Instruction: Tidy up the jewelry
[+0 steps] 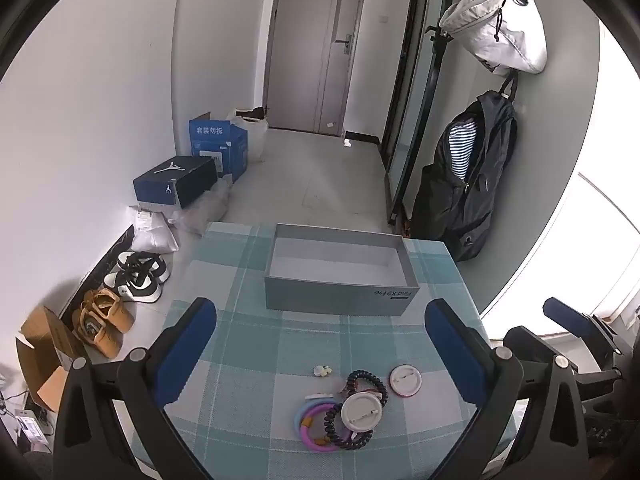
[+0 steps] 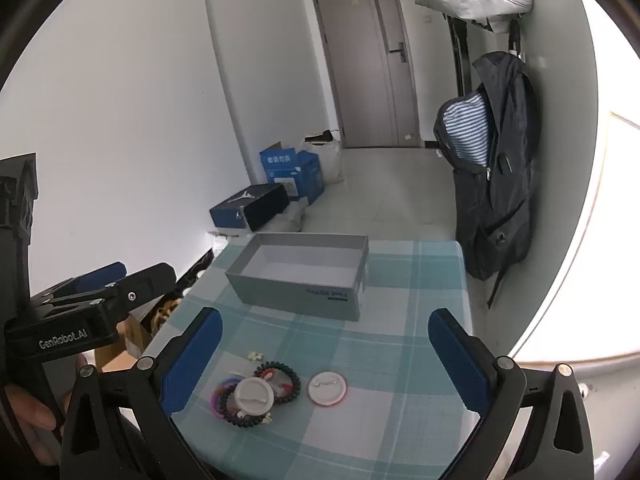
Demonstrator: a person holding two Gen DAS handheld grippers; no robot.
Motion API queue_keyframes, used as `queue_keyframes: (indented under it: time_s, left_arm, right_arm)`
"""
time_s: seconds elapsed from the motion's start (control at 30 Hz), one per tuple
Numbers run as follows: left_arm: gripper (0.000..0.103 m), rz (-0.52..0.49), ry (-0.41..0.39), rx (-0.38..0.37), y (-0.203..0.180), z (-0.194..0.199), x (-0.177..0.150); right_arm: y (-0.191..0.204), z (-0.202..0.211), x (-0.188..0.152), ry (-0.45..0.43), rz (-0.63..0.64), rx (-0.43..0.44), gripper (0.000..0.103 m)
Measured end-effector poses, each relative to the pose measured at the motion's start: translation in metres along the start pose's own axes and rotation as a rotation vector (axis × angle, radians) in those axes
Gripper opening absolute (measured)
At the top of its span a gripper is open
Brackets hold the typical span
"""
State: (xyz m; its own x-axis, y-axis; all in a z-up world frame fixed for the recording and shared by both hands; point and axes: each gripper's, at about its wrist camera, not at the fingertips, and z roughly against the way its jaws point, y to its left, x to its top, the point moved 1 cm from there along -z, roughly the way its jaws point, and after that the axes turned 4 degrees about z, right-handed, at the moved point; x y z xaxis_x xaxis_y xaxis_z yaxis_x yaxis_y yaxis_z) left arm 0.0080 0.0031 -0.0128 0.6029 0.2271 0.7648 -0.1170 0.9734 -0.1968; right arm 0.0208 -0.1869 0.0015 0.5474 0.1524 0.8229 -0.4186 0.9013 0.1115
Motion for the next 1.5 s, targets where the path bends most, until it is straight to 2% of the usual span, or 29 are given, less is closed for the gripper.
queue_keyframes:
  time_s: [1.5]
  left_arm:
    - [0.101, 0.027, 0.036, -0.007, 0.006, -0.003, 0.002]
  right_arm:
    - [0.01, -0.001, -0.001, 0.009, 0.041, 0.006, 0.103]
